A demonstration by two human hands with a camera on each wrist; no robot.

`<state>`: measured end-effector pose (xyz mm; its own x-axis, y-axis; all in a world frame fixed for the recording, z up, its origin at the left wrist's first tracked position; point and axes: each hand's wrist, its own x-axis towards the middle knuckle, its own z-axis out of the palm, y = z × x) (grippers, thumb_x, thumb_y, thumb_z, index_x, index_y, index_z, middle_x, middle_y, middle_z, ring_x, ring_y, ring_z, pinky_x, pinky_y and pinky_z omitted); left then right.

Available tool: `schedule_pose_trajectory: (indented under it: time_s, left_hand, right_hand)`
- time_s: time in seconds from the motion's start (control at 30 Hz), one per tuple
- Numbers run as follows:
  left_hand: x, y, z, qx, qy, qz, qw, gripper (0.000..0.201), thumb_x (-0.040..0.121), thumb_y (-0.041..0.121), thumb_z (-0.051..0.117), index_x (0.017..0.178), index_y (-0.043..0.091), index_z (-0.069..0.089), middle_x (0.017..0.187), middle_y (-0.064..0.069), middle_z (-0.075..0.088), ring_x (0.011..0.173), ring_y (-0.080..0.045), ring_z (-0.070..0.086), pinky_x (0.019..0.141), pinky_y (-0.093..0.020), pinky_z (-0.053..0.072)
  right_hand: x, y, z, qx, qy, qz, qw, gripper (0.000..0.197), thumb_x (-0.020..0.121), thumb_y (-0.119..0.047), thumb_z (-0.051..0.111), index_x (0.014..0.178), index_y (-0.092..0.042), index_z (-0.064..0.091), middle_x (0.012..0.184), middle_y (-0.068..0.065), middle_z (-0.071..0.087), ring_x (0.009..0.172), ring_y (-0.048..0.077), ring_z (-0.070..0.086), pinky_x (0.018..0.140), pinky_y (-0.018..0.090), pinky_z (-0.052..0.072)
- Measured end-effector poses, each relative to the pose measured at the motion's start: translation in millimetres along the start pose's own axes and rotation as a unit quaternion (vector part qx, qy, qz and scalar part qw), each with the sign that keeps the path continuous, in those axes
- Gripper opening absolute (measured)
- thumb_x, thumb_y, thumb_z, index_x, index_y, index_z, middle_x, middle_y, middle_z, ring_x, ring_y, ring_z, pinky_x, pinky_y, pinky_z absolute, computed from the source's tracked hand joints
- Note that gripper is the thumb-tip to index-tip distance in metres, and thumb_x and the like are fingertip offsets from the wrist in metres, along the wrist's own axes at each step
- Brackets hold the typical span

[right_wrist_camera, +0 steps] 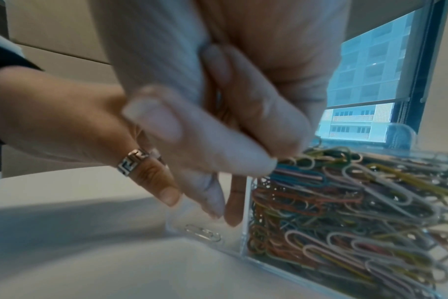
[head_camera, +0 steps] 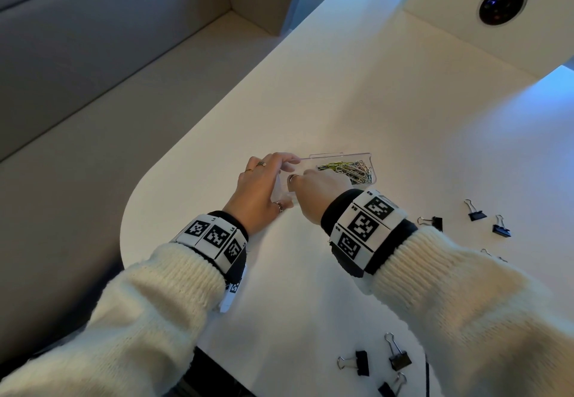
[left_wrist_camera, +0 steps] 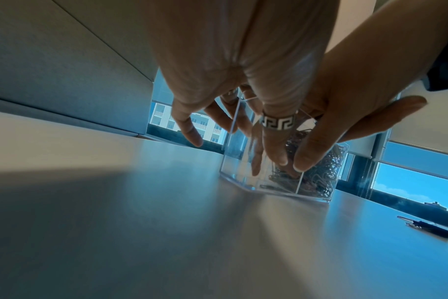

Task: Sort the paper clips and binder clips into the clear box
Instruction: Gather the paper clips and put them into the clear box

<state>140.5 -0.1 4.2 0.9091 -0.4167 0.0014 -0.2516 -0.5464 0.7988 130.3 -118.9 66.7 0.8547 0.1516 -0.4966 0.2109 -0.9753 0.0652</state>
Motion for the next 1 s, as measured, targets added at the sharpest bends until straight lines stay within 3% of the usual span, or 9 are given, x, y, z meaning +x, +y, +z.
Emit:
schedule_pose_trajectory:
  time_s: [0.27,0.6,1.0]
  left_hand:
    - [0.3,-0.5,0.1,-0.003,0.0,-0.001,1.0,0.059,0.074,0.009,0.069,0.124,0.025,0.043,0.115,0.009,0.053,0.102,-0.01,0.033,0.099,-0.043,0.034]
    - [0.8,-0.1,-0.3,-0.009,0.001,0.001,1.0,0.057,0.075,0.012,0.07,0.124,0.024,0.043,0.11,0.014,0.049,0.099,-0.008,0.031,0.098,-0.035,0.032]
    - [0.5,0.9,-0.4,-0.007,-0.005,-0.001,1.0,0.056,0.076,0.017,0.07,0.124,0.024,0.042,0.111,0.014,0.049,0.102,-0.011,0.032,0.098,-0.035,0.033]
  right_hand:
    - [1.6,-1.3,3.4,-0.006,0.018,0.004,1.0,0.04,0.094,-0.012,0.038,0.132,-0.021,0.046,0.125,0.006,0.053,0.116,0.026,0.052,0.086,0.033,0.045]
    - [0.5,-0.7,3.6,-0.004,0.019,0.001,1.0,0.037,0.091,-0.006,0.039,0.125,-0.013,0.053,0.119,0.008,0.057,0.109,0.027,0.056,0.07,0.031,0.038]
    - [-0.5,1.6,6.1,0.034,0.035,0.009,0.999,0.036,0.092,-0.006,0.04,0.124,-0.013,0.053,0.117,0.008,0.056,0.107,0.027,0.056,0.071,0.031,0.037]
